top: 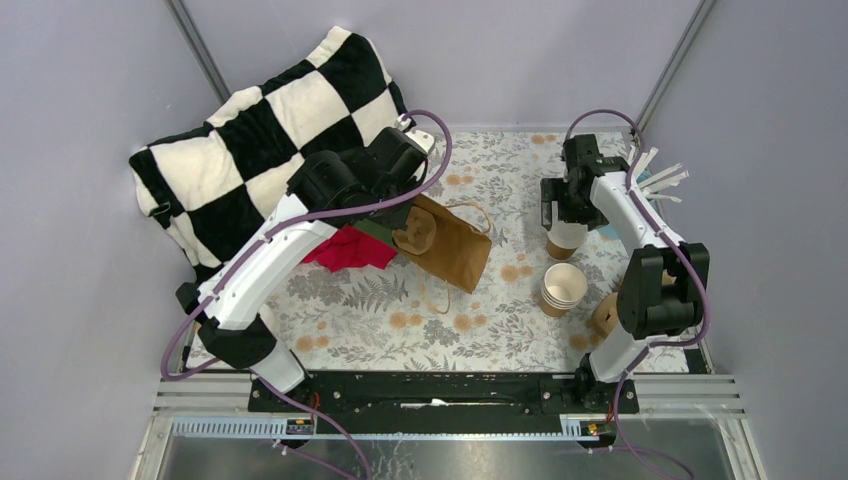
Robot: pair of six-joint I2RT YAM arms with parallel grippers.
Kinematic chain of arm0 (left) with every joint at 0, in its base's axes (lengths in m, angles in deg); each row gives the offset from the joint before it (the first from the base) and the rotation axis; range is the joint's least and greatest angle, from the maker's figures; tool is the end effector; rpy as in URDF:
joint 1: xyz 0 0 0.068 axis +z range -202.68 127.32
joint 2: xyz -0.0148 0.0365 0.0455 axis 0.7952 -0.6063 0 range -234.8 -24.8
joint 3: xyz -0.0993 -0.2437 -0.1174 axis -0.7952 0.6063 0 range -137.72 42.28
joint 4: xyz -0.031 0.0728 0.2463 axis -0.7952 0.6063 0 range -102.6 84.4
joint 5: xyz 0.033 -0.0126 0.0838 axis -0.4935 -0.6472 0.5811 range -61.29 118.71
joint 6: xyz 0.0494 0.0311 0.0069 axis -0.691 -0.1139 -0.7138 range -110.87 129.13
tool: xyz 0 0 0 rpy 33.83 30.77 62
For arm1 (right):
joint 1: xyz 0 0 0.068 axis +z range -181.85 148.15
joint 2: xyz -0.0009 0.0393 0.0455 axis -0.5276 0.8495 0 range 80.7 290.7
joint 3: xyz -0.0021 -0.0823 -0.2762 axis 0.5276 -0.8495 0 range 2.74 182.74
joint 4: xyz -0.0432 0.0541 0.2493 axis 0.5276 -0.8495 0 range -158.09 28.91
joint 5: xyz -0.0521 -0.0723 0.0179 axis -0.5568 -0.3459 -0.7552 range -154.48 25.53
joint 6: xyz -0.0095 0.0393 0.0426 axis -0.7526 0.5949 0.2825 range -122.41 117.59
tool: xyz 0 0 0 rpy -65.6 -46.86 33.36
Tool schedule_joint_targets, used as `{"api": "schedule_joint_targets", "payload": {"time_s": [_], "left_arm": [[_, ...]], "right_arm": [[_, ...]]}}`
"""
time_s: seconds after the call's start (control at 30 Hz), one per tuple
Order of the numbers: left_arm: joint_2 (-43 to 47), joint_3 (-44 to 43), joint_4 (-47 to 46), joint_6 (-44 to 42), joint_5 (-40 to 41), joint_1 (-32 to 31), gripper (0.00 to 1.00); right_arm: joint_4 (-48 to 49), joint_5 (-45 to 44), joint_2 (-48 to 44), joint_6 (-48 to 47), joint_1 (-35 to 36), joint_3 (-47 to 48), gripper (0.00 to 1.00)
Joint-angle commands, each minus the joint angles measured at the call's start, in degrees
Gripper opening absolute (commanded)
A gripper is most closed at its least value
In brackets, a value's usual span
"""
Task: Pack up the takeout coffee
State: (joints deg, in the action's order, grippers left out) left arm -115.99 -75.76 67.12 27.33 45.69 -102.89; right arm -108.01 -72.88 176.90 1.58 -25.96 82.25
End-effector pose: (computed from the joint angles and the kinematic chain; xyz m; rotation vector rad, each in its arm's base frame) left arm 0.1914 -0.2103 0.4646 0.5558 2.3806 -0.1597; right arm 0.3497 0.0296 0.2757 0.0019 2.6678 -0.1415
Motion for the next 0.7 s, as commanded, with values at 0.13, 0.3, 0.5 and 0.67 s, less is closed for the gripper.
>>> {"api": "schedule_joint_targets", "payload": {"time_s": [0.13,0.3,0.5,0.67], "left_arm": [[0.2,-1.8,-1.1,-0.7,1.7,-0.6,0.00],[0.3,-1.7,-1.1,-0.7,1.7,-0.7,0.00],[0.3,-1.7,-1.2,-0.8,1.9,-0.8,0.00],[0.3,-1.5,-1.3,-0.9,1.8,-0.9,0.00]], "right_arm": [[0.9,-1.0,2.0,-0.7,0.1,1.1,0.94],[0.4,-1.3,2.9,-0.4,0.0,2.0,0.89],[0.7,-1.4,2.7,-0.4,0.1,1.9,0.90],[1.0,-1.7,2.7,-0.4,0.1,1.7,0.95]]}}
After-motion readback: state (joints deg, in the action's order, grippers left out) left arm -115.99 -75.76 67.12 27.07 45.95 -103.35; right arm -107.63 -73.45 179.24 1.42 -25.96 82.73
